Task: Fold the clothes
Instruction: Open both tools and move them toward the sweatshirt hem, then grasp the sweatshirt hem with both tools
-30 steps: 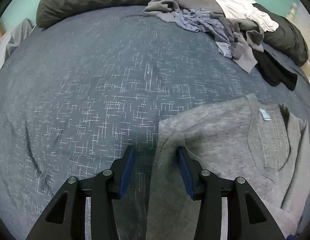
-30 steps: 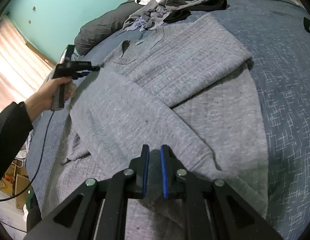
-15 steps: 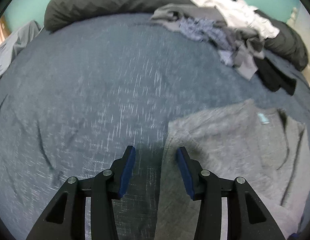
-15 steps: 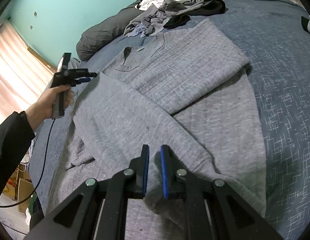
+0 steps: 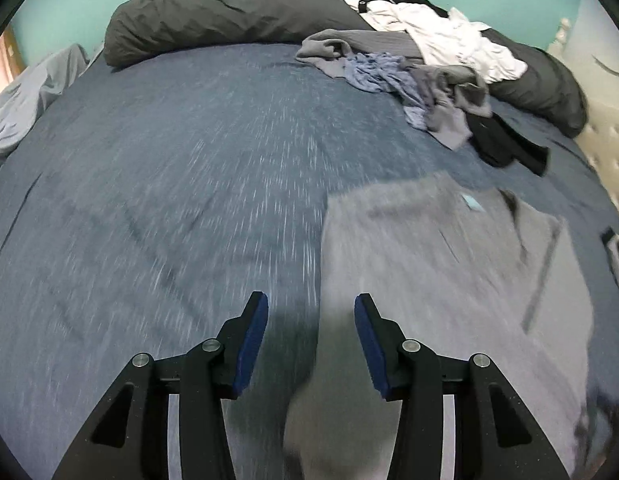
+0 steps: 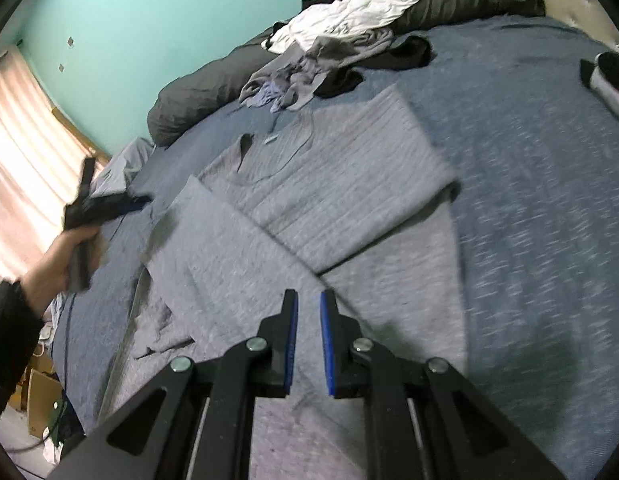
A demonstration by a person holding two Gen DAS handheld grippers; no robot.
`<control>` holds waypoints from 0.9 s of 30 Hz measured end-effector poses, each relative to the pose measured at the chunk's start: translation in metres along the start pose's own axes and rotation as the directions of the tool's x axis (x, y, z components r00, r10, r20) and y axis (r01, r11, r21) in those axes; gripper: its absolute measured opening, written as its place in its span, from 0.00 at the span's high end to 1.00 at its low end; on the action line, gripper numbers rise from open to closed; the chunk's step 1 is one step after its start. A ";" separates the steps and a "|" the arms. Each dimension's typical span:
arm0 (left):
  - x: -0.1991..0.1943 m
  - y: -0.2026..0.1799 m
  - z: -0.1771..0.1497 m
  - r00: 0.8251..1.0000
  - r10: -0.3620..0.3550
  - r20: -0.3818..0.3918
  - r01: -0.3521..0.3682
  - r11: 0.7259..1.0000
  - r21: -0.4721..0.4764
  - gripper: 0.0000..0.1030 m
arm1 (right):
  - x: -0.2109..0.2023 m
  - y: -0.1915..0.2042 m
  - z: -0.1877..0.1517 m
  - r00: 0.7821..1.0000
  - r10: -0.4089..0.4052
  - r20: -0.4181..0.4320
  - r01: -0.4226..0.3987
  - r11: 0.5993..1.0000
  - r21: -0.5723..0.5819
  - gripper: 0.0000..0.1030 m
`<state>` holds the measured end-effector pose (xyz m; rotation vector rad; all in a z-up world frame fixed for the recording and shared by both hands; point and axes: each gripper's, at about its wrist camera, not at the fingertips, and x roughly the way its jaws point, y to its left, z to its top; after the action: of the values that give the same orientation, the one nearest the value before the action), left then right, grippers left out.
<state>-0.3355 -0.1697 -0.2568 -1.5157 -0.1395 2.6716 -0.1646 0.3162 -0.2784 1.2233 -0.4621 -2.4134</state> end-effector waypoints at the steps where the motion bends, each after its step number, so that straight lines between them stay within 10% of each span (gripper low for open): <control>1: -0.011 0.001 -0.010 1.000 -0.008 -0.004 0.008 1.000 -0.001 0.49 | -0.008 -0.004 0.001 1.000 -0.006 0.003 0.006 1.000 0.014 0.88; 5: -0.054 0.011 -0.053 0.999 -0.032 -0.016 0.032 0.999 -0.007 0.45 | -0.027 -0.016 -0.003 0.998 -0.006 -0.059 0.010 0.999 0.052 0.66; 19: -0.137 0.020 -0.196 0.976 -0.162 -0.147 0.163 0.987 -0.004 0.25 | -0.098 -0.043 -0.064 0.934 -0.109 -0.340 0.126 0.992 0.030 0.41; 27: -0.150 0.018 -0.245 0.967 -0.176 -0.182 0.180 0.984 0.004 0.25 | -0.110 -0.036 -0.070 0.954 -0.097 -0.285 0.117 0.992 0.055 0.40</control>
<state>-0.0482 -0.1915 -0.2562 -1.6443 -0.2253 2.3784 -0.0547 0.3923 -0.2590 1.6326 -0.4064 -2.2732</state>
